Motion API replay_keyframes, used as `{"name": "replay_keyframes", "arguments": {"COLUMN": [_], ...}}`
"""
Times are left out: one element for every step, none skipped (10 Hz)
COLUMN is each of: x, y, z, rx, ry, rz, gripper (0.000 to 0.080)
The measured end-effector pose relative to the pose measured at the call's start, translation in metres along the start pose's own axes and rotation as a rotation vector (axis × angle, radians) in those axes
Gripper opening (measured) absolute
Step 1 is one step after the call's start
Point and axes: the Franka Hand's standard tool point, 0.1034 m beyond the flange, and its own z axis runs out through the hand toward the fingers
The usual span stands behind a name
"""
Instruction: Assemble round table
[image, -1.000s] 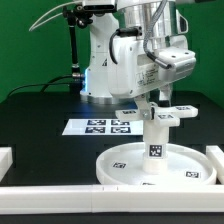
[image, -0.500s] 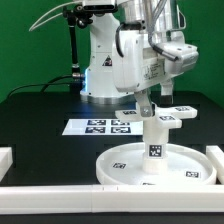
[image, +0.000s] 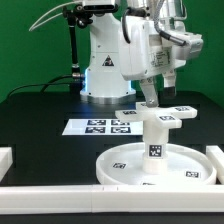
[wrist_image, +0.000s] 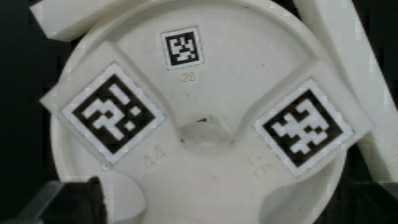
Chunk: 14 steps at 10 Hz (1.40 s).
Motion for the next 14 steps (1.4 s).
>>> {"name": "replay_keyframes", "arguments": {"x": [0.000, -0.001, -0.007, -0.009, -0.009, -0.009, -0.009, -0.009, -0.008, -0.007, -0.007, -0.008, -0.010, -0.014], "y": [0.000, 0.000, -0.003, -0.004, -0.005, -0.005, -0.005, -0.005, -0.005, -0.006, -0.006, -0.007, -0.006, -0.005], "z": [0.000, -0.001, -0.002, -0.003, -0.004, -0.003, -0.003, -0.003, -0.004, -0.004, -0.005, -0.005, -0.007, -0.007], "rx": [0.000, -0.014, -0.035, -0.034, -0.032, -0.032, -0.032, -0.032, -0.032, -0.049, -0.061, -0.067, -0.088, -0.102], "ry": [0.000, 0.005, 0.002, -0.002, -0.004, -0.006, -0.007, -0.007, -0.008, 0.026, 0.047, 0.055, 0.067, 0.085], "rz": [-0.043, -0.189, -0.369, -0.471, -0.577, -0.686, -0.750, -0.824, -0.917, -1.120, -1.230, -1.338, -1.423, -1.531], "gripper": [0.0648, 0.0648, 0.0648, 0.0648, 0.0648, 0.0648, 0.0648, 0.0648, 0.0648, 0.0648, 0.0648, 0.0648, 0.0648, 0.0648]}}
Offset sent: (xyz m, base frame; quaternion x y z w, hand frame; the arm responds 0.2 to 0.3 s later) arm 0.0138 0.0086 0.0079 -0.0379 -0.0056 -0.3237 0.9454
